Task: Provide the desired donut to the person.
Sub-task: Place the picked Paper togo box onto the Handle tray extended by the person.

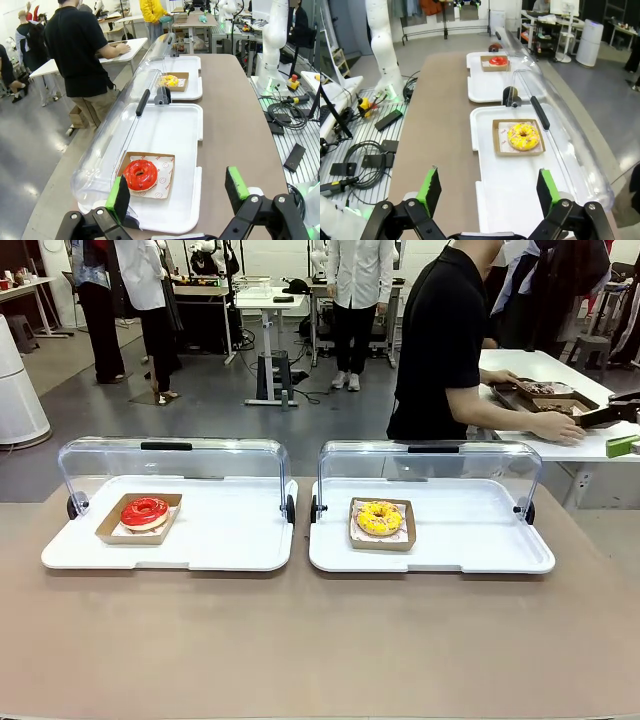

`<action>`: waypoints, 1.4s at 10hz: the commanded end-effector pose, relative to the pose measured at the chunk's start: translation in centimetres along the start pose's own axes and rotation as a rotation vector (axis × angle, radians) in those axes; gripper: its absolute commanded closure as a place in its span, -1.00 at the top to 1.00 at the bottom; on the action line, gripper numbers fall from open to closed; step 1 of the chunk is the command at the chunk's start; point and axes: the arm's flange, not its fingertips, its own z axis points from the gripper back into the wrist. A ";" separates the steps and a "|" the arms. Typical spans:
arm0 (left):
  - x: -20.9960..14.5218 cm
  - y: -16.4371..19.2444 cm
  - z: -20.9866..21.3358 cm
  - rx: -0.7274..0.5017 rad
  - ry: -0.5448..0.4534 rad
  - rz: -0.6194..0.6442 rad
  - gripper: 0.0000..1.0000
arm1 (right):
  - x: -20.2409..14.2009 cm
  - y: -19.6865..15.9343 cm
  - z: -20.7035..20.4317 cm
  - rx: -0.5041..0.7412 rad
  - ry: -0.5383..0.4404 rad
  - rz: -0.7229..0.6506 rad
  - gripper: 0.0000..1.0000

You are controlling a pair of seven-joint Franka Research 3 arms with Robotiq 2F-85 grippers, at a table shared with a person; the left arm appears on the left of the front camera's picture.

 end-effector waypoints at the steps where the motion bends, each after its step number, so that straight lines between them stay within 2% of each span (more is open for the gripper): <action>1: 0.2 -0.1 0.0 0.009 0.004 0.007 1.00 | 0.1 -0.6 0.7 -0.010 0.006 0.002 1.00; 14: 0.2 -0.1 0.0 0.009 0.004 0.007 1.00 | 0.0 0.0 0.0 0.000 0.000 0.000 1.00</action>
